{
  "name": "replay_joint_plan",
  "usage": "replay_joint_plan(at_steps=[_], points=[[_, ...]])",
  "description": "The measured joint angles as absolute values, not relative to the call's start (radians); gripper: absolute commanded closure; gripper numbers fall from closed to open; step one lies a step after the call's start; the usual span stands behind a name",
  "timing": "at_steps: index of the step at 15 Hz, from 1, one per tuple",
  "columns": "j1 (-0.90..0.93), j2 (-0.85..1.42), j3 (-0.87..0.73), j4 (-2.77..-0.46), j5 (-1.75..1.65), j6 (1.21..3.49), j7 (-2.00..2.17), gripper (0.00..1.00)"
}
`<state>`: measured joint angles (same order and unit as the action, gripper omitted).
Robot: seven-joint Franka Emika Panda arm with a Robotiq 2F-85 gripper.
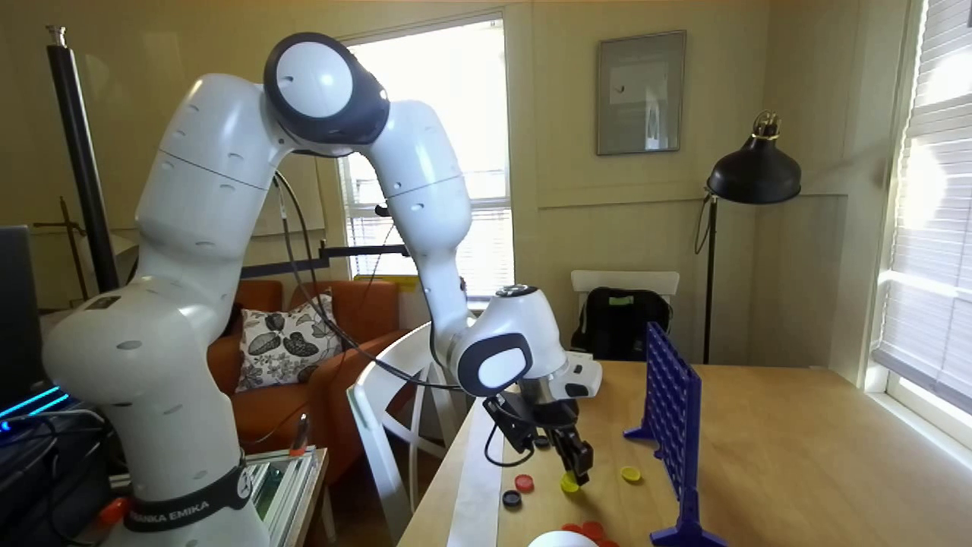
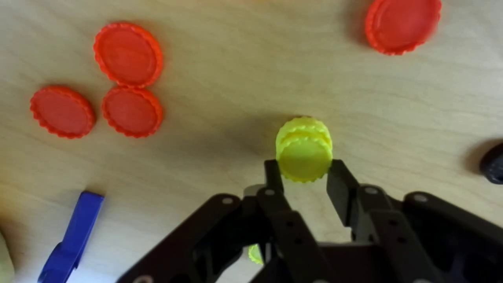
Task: Put one yellow chip in the blue gameboard.
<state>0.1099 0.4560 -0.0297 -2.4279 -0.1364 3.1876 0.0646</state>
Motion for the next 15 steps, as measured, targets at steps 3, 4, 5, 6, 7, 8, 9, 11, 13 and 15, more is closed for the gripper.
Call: replay_joint_plan(at_steps=[3,4,5,6,7,8,9,11,13,15], points=[[0.111,0.456,-0.03,-2.429,-0.136,3.188,0.065,0.9],[0.111,0.455,-0.03,-2.429,-0.136,3.188,0.065,0.9],[0.112,0.455,-0.03,-2.429,-0.136,3.19,0.065,0.9],[0.112,0.455,-0.03,-2.43,-0.136,3.194,0.065,0.9],[0.112,0.454,-0.03,-2.43,-0.136,3.199,0.065,0.9],[0.112,0.454,-0.03,-2.431,-0.136,3.204,0.065,0.9],[0.112,0.454,-0.03,-2.431,-0.136,3.208,0.065,0.9],[0.113,0.454,-0.03,-2.431,-0.136,3.213,0.065,0.9],[0.113,0.454,-0.03,-2.432,-0.136,3.213,0.065,0.9],[0.113,0.454,-0.03,-2.434,-0.136,3.213,0.064,0.9]])
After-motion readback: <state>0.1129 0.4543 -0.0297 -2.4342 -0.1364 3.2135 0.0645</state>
